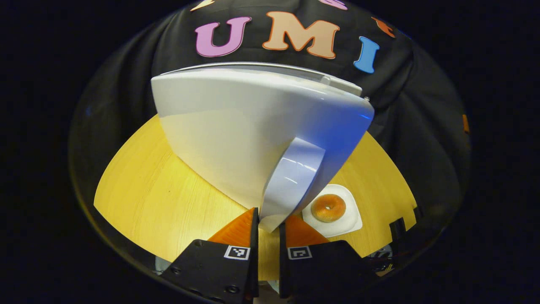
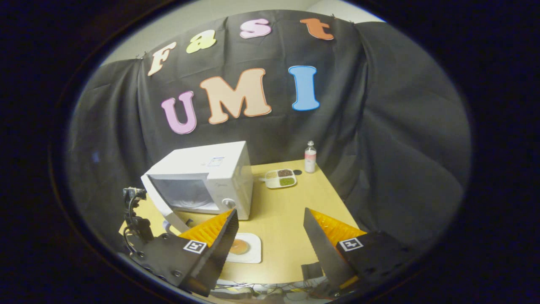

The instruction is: Open the microwave oven with the left hand, put the food in, and close the microwave oven.

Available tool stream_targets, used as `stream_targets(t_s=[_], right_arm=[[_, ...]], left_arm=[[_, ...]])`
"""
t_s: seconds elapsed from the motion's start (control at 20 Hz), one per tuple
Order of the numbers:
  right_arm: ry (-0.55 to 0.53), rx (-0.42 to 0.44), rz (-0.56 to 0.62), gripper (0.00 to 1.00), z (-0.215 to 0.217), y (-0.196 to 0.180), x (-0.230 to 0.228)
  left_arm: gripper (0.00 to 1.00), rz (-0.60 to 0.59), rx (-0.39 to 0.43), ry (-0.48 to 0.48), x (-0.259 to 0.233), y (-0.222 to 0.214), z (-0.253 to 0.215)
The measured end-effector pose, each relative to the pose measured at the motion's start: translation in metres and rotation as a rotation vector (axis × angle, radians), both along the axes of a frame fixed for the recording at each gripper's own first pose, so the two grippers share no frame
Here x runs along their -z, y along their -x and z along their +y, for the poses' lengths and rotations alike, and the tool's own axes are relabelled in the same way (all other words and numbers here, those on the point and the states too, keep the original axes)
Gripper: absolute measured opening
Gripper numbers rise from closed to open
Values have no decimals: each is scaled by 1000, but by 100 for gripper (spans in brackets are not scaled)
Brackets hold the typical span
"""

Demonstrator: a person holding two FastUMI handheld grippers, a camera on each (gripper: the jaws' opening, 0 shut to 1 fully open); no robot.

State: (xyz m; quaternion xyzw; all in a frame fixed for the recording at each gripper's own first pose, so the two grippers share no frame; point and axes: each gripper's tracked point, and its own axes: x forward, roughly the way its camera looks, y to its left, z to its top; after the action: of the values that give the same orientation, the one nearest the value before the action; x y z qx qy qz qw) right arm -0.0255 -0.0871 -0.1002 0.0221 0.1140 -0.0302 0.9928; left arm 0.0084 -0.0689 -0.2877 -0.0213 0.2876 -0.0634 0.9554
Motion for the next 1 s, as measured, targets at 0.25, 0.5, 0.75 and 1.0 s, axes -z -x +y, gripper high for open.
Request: stream_targets(t_s=[0.25, 0.5, 0.75, 1.0], right_arm=[[2, -92, 42, 92, 19, -8, 16], [20, -184, 82, 92, 34, -21, 30], [10, -247, 117, 92, 47, -33, 49], [-2, -282, 171, 97, 57, -44, 77]], left_arm=[[36, -19, -144, 107, -14, 22, 35], [75, -68, -271, 105, -30, 42, 76], [84, -82, -399, 110, -38, 71, 119], [89, -115, -527, 85, -48, 109, 165]])
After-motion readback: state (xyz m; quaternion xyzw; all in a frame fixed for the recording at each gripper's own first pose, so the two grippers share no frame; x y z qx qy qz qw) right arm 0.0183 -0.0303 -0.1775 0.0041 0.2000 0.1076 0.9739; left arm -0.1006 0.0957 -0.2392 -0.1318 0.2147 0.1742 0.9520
